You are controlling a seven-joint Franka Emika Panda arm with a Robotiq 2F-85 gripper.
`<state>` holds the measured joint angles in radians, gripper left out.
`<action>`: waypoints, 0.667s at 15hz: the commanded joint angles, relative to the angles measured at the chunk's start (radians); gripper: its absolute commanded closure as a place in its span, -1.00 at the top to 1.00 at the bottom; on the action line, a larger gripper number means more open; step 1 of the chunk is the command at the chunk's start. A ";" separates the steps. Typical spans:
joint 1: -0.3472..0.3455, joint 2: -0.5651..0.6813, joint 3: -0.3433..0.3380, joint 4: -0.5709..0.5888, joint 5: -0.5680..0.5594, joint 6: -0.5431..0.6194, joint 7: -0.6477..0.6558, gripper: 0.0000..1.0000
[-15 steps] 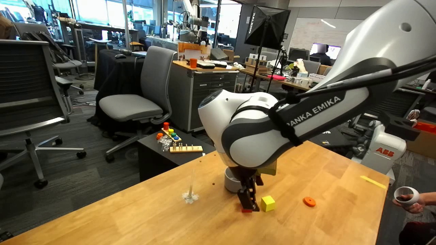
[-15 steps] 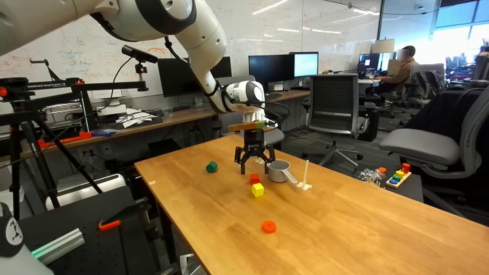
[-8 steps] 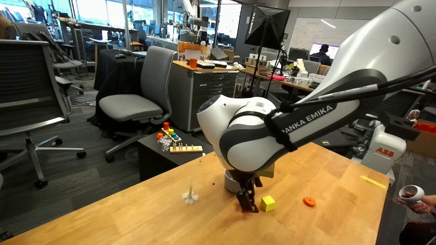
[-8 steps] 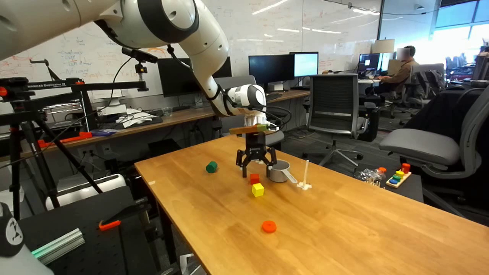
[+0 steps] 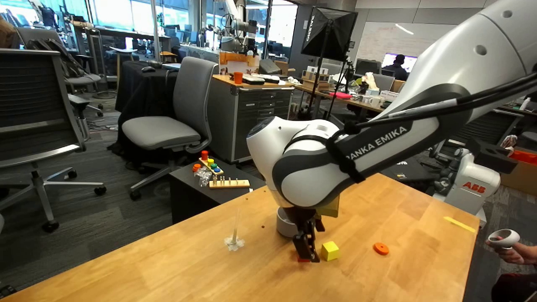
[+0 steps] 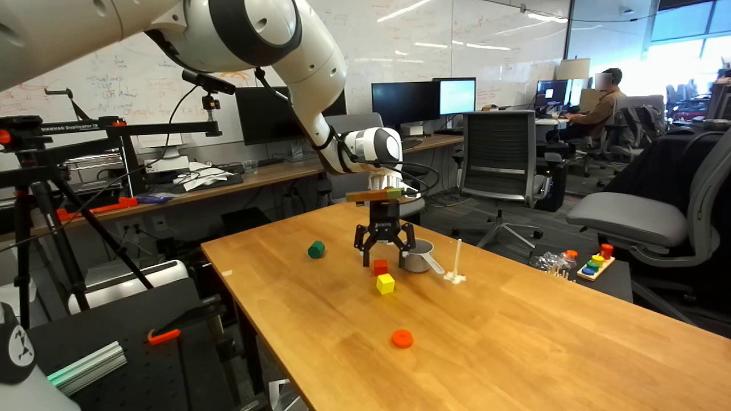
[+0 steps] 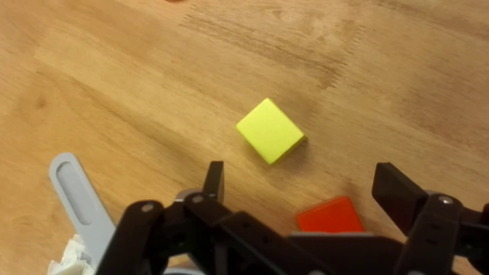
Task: Place the three blocks in the gray measuring cup
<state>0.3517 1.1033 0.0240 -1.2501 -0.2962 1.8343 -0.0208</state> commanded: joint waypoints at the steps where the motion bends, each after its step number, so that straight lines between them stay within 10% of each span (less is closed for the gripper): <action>1: -0.001 0.025 -0.003 0.057 0.038 0.026 0.146 1.00; 10: 0.000 -0.002 -0.027 0.038 0.182 0.139 0.506 1.00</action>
<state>0.3474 1.1081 0.0128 -1.2131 -0.1629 1.9405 0.3738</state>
